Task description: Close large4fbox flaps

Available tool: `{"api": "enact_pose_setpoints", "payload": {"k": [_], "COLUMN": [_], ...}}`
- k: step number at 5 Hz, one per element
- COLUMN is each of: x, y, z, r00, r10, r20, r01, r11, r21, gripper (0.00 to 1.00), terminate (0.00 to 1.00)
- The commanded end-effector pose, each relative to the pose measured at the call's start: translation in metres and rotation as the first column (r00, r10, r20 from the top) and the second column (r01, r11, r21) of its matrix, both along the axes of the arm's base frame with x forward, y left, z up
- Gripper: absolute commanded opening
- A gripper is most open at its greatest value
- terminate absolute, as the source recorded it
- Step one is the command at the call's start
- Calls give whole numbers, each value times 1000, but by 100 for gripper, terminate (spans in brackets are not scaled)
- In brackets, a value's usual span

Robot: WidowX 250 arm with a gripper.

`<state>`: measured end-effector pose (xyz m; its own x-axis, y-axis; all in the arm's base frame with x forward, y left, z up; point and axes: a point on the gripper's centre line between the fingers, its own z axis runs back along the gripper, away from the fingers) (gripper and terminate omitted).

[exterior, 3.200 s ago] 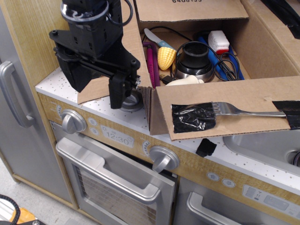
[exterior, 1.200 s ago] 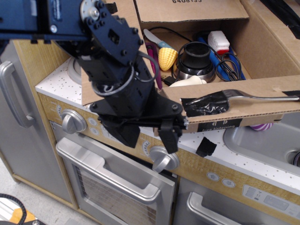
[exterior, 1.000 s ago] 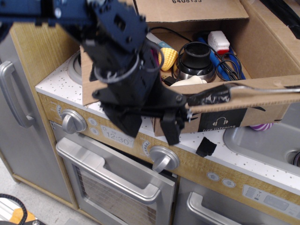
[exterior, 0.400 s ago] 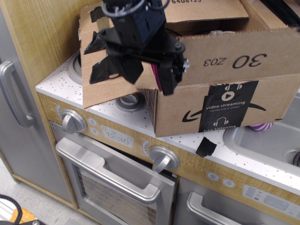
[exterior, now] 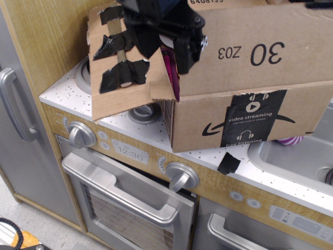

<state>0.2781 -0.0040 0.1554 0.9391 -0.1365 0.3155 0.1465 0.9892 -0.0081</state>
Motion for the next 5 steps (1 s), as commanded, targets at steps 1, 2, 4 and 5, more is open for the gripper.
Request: {"api": "enact_pose_setpoints", "payload": {"k": [1, 2, 4, 5], "x": [23, 31, 34, 28], "y": [10, 13, 10, 3], "z": [-8, -24, -45, -39], "r00": [1000, 999, 997, 997], "r10": [5, 37, 67, 59], "r20": [10, 21, 47, -50], "r01": [-6, -39, -75, -52], "r11": [998, 991, 980, 989], "r21": [70, 131, 187, 137], "gripper": [100, 100, 100, 100], "terminate": [0, 0, 0, 100]}}
